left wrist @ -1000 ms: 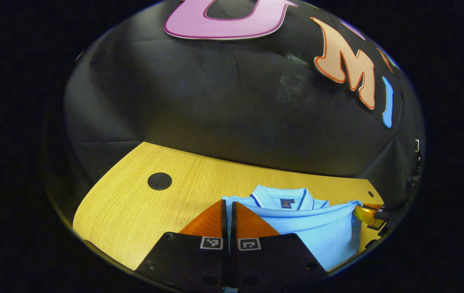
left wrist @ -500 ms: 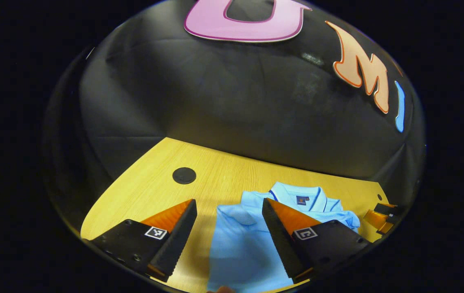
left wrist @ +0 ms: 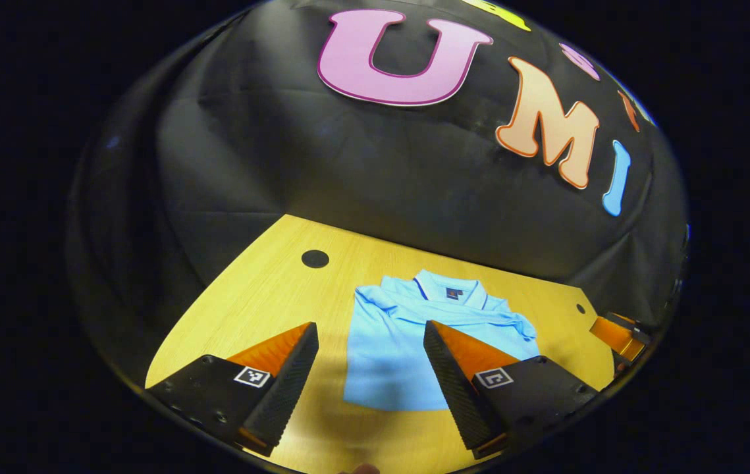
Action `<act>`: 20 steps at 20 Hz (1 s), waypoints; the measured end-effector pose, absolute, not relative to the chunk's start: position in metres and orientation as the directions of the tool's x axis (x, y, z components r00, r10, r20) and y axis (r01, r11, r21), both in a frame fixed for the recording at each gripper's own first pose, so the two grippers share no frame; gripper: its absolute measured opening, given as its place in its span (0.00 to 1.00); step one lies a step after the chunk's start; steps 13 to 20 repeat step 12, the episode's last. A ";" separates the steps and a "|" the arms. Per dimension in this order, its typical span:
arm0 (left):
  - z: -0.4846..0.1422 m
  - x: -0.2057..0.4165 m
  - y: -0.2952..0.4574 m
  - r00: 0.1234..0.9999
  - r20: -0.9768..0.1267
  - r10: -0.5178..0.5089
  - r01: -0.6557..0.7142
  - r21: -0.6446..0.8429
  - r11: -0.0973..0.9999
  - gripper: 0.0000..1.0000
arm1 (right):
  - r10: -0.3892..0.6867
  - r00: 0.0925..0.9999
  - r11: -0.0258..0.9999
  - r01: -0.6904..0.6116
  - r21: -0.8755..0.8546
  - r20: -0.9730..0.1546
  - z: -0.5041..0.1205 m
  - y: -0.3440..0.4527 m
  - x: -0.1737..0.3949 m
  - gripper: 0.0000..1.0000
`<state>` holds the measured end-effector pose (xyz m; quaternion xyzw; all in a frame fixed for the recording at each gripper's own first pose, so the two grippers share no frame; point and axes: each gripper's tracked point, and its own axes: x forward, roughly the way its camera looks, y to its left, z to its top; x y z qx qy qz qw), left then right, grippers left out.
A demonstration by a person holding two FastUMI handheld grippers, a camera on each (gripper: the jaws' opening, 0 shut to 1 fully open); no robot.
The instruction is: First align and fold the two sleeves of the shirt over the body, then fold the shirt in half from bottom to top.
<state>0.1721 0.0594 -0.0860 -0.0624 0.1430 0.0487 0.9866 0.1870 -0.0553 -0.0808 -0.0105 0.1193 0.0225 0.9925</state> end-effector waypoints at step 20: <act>-0.099 0.086 0.011 0.931 -0.363 -0.031 0.016 -0.045 0.999 0.96 | 0.003 0.966 0.999 0.006 0.036 -0.258 -0.094 -0.050 0.069 0.94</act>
